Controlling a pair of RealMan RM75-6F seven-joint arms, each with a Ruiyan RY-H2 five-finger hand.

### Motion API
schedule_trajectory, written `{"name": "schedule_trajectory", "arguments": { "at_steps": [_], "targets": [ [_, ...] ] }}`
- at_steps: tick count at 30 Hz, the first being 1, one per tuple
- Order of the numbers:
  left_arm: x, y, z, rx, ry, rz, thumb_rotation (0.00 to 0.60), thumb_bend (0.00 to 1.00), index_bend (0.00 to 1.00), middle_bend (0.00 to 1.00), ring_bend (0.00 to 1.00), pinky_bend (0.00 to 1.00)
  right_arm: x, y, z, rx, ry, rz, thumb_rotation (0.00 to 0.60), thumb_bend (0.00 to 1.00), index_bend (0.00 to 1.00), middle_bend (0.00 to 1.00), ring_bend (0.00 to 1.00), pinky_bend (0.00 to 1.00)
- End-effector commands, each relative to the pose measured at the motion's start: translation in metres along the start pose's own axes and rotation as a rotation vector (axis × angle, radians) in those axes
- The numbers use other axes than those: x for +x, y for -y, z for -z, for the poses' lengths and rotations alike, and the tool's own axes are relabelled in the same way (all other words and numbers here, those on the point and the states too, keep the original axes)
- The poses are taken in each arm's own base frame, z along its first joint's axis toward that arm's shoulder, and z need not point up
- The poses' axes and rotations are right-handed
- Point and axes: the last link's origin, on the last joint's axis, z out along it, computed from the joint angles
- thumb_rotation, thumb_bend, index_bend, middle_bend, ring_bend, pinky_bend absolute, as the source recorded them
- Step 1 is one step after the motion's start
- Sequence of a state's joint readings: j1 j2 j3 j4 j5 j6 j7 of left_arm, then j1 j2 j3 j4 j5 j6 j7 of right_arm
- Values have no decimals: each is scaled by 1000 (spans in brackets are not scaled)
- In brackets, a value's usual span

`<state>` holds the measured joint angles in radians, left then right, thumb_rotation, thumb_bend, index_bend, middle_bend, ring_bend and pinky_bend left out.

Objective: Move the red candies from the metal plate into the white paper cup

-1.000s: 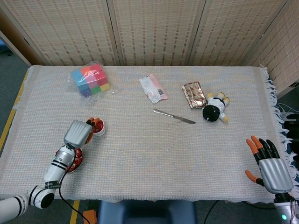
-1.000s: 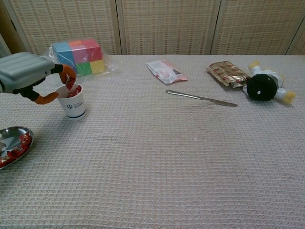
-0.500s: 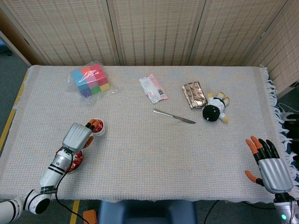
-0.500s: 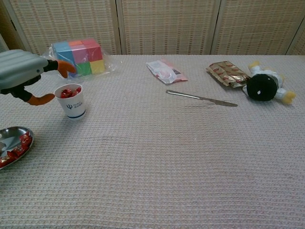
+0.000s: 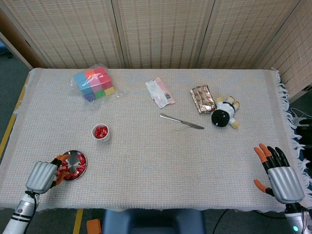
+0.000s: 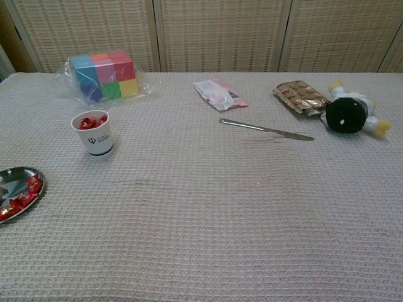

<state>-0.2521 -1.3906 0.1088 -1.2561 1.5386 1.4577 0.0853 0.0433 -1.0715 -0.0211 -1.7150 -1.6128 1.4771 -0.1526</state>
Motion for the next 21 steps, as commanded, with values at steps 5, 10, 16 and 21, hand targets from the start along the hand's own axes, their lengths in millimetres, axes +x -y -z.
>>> {"name": "schedule_trajectory", "arguments": {
  "at_steps": [5,10,16,21],
  "targets": [
    [-36,9,14,58,36,9,600,414,259,337,883,1000,0,1,2,10,3,1,600,115,0,0,0,0],
    [-42,7,11,53,5,-66,600,415,317,359,883,1000,-2,1,3,8,4,9,600,115,0,0,0,0],
    [-52,10,12,64,38,-151,600,415,335,372,882,1000,-2,3,4,20,17,0,600,115,0,0,0,0],
    [-57,14,13,70,65,-182,600,413,381,389,881,1000,-2,2,4,19,18,2,600,115,0,0,0,0]
  ]
}}
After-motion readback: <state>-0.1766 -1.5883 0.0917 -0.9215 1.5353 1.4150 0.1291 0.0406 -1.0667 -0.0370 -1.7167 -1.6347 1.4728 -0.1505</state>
